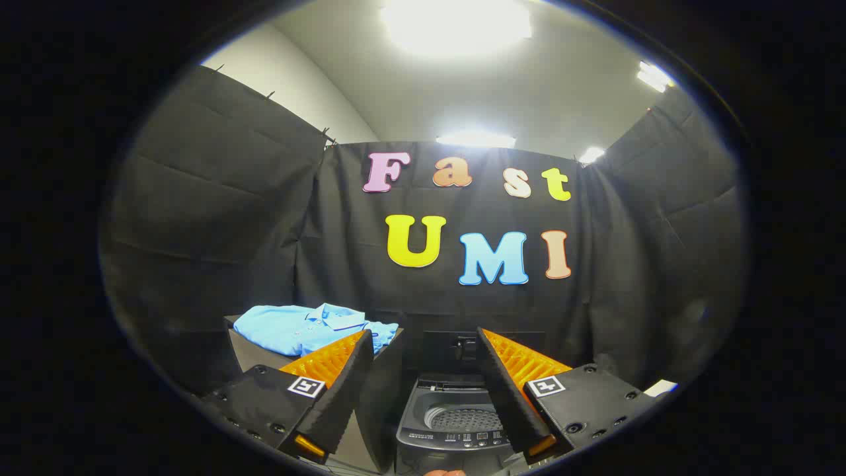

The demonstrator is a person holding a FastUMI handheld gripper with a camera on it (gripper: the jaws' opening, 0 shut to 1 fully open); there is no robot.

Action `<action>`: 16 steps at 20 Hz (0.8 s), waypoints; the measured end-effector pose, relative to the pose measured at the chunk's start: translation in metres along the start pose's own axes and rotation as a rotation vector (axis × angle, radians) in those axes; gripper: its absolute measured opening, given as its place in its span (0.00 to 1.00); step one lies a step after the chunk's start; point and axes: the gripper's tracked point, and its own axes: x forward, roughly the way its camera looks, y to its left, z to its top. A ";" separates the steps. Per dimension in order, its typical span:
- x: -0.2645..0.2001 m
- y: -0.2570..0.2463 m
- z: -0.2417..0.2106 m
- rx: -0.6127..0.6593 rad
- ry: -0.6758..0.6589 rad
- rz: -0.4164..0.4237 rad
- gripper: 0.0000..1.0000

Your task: Put the clothes into the washing machine and then close the washing machine lid.

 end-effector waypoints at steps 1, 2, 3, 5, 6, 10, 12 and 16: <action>-0.002 0.000 0.001 -0.003 -0.001 0.000 0.95; -0.002 0.000 0.001 -0.002 -0.003 -0.002 0.95; -0.002 0.000 0.001 -0.001 -0.003 -0.002 0.95; -0.003 0.001 0.002 -0.007 -0.006 -0.002 0.95; -0.003 0.001 0.001 -0.013 -0.005 -0.001 0.95; -0.006 0.001 0.001 -0.008 0.001 -0.003 0.95; -0.007 -0.001 0.002 -0.011 0.001 -0.007 0.95; -0.010 -0.002 0.002 -0.018 0.002 -0.011 0.95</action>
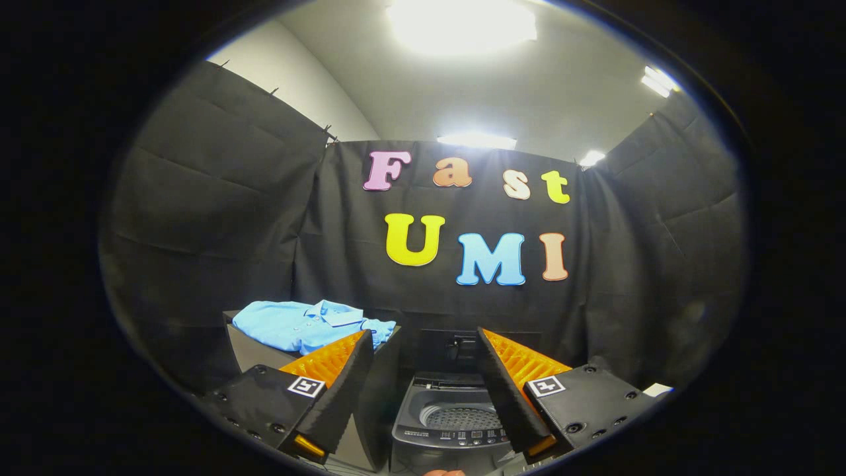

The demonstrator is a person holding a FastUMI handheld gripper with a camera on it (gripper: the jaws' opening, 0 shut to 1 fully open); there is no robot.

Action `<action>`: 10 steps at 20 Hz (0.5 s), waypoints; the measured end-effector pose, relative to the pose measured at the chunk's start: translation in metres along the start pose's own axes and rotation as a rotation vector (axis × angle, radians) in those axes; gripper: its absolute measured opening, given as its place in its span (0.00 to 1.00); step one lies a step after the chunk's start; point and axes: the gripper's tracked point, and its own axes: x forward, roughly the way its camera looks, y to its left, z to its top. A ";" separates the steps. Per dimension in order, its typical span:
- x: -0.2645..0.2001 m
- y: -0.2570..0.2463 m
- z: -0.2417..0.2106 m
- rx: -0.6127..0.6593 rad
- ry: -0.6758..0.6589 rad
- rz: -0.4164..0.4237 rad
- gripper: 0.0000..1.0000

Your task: Put the clothes into the washing machine and then close the washing machine lid.

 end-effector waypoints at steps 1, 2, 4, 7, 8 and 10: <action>-0.001 -0.001 0.001 -0.004 -0.002 -0.005 0.95; -0.001 -0.001 0.001 -0.005 -0.004 -0.006 0.95; -0.001 -0.001 0.002 -0.009 -0.007 -0.008 0.95; -0.001 -0.002 0.002 -0.011 -0.006 -0.012 0.95; -0.001 -0.004 0.002 -0.015 -0.003 -0.016 0.95; -0.001 -0.007 0.001 -0.018 0.000 -0.025 0.95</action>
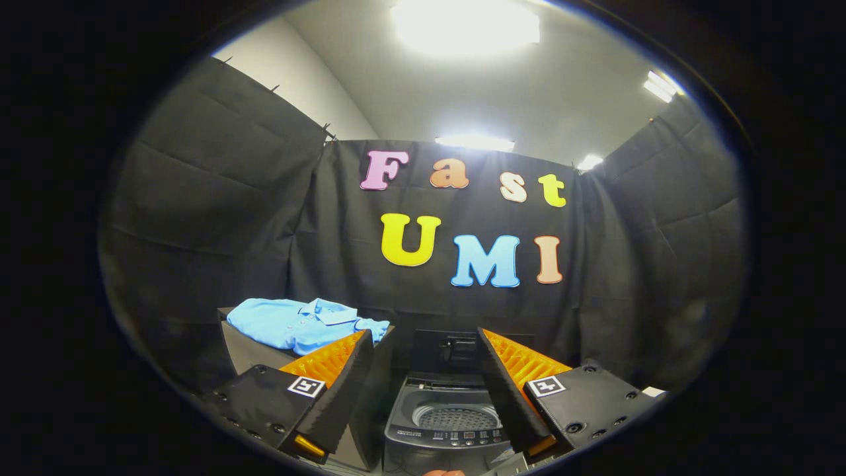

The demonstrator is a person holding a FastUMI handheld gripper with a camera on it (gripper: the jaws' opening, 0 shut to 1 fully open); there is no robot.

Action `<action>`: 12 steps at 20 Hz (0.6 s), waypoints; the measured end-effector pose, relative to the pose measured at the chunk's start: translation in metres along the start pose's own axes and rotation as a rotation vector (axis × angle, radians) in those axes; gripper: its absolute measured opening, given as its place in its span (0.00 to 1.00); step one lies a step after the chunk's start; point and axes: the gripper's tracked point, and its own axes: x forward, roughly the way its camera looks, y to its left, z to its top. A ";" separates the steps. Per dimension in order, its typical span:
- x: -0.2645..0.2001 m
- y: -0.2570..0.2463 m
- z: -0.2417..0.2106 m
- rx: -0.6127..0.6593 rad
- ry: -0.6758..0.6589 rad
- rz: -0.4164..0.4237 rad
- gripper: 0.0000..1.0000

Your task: Put the clothes into the washing machine and then close the washing machine lid.

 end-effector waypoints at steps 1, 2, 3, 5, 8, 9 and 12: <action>0.000 -0.001 0.000 0.003 0.002 -0.003 0.95; 0.001 -0.002 -0.001 0.006 0.005 -0.004 0.95; 0.001 -0.003 -0.001 0.007 0.008 -0.009 0.95; 0.001 -0.004 0.001 0.010 0.005 -0.012 0.95; 0.002 -0.004 0.004 -0.005 -0.001 -0.012 0.95; 0.003 -0.004 0.004 -0.010 -0.001 -0.011 0.95; 0.005 -0.003 0.007 -0.003 -0.005 -0.013 0.95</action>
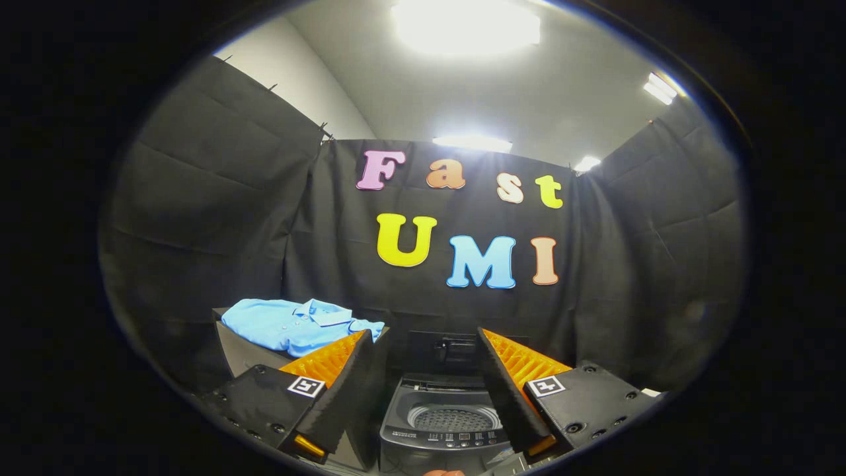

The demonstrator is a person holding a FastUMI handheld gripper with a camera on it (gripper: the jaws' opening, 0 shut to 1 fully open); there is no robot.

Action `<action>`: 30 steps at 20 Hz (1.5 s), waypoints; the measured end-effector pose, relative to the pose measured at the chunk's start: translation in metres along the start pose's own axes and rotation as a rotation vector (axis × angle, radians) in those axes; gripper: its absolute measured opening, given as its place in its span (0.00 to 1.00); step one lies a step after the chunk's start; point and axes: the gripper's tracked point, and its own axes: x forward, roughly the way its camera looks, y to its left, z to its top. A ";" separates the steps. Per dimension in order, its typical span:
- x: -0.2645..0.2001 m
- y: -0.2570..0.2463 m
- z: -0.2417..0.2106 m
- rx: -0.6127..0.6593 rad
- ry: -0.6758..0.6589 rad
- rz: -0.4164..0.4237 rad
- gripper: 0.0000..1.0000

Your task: Put the clothes into the washing machine and then close the washing machine lid.

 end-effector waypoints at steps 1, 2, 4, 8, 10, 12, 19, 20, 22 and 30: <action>0.001 0.000 0.001 -0.004 -0.001 0.000 0.95; 0.002 0.001 0.003 -0.009 -0.004 0.002 0.95; 0.005 0.006 0.005 -0.012 -0.005 0.012 0.95; 0.012 0.017 0.009 -0.001 0.027 0.022 0.95; 0.018 0.028 0.014 0.006 0.045 0.049 0.96; 0.027 0.038 0.022 0.038 0.058 0.079 0.95; 0.074 0.077 0.054 0.057 0.177 0.219 0.96; 0.083 0.082 0.059 0.054 0.178 0.233 0.96; 0.101 0.088 0.068 0.049 0.180 0.249 0.96; 0.160 0.121 0.052 0.088 0.334 0.295 0.97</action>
